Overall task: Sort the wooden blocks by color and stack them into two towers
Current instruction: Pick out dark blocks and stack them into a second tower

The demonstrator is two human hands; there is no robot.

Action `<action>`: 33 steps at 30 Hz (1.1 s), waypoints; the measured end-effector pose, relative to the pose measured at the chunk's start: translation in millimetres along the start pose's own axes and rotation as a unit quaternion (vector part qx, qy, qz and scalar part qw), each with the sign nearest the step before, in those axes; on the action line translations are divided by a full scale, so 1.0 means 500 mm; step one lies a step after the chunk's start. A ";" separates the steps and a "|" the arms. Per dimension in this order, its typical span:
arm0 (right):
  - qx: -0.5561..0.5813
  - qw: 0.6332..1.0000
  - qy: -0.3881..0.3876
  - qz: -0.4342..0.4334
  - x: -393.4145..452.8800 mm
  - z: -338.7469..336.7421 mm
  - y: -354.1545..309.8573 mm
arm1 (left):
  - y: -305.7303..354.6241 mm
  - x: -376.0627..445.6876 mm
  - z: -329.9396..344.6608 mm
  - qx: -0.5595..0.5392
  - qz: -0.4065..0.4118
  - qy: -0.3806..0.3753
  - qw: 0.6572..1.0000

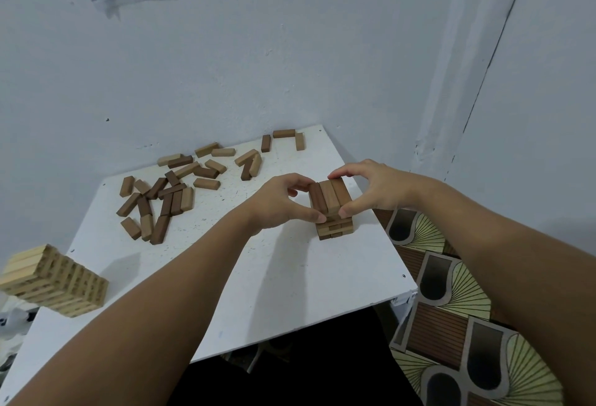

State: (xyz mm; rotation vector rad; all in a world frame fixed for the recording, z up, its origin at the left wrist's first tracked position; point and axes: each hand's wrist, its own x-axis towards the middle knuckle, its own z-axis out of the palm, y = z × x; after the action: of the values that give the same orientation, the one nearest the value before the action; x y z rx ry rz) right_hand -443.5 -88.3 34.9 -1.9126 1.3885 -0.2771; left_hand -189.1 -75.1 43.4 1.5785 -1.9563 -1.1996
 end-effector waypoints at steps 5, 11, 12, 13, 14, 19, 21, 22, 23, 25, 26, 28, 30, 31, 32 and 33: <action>0.012 1.000 -0.006 -0.005 0.002 0.000 0.000 | -0.004 0.007 0.000 -0.008 0.005 -0.011 1.000; 0.022 0.999 -0.013 -0.020 0.016 0.008 0.002 | -0.010 0.009 -0.001 -0.015 0.005 -0.014 1.000; 0.021 1.000 -0.014 -0.020 0.019 0.010 0.004 | -0.010 0.009 -0.001 -0.016 0.006 -0.014 1.000; 0.019 1.000 -0.013 -0.019 0.022 0.010 0.006 | -0.010 0.010 -0.001 -0.015 0.006 -0.014 1.000; 0.018 1.000 -0.013 -0.019 0.024 0.011 0.007 | -0.011 0.011 -0.001 -0.014 0.006 -0.014 1.000; 0.024 0.999 -0.015 -0.019 0.025 0.010 0.012 | -0.009 0.014 -0.003 -0.005 0.004 -0.018 1.000; 0.022 0.999 -0.015 -0.022 0.026 0.010 0.012 | -0.009 0.014 -0.003 -0.006 0.004 -0.020 1.000; 0.022 0.999 -0.016 -0.023 0.027 0.011 0.012 | -0.009 0.013 -0.003 -0.006 0.003 -0.021 1.000; 0.022 0.999 -0.018 -0.024 0.027 0.011 0.011 | -0.009 0.013 -0.003 -0.006 0.002 -0.020 1.000; 0.025 0.999 -0.019 -0.025 0.026 0.010 0.010 | -0.008 0.013 -0.004 -0.007 0.003 -0.020 1.000; 0.027 0.999 -0.019 -0.024 0.026 0.009 0.009 | -0.007 0.012 -0.004 -0.007 0.005 -0.020 1.000; 0.027 0.999 -0.018 -0.021 0.026 0.009 0.011 | -0.006 0.011 -0.004 -0.005 -0.001 -0.024 1.000; 0.029 0.999 -0.019 -0.015 0.027 0.009 0.016 | -0.009 0.010 -0.005 -0.003 -0.017 -0.032 0.999; 0.031 0.999 -0.019 -0.012 0.026 0.010 0.018 | -0.011 0.009 -0.005 0.000 -0.022 -0.035 0.999; 0.034 0.999 -0.019 -0.007 0.025 0.011 0.021 | -0.014 0.008 -0.005 0.003 -0.025 -0.037 0.999; 0.039 0.999 -0.020 -0.003 0.023 0.011 0.025 | -0.018 0.008 -0.004 0.006 -0.026 -0.039 0.999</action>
State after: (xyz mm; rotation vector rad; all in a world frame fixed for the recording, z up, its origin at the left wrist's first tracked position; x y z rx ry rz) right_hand -444.8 -97.6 20.0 -1.8502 1.3260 -0.2895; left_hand -183.2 -79.7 36.7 1.6199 -1.9846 -1.2912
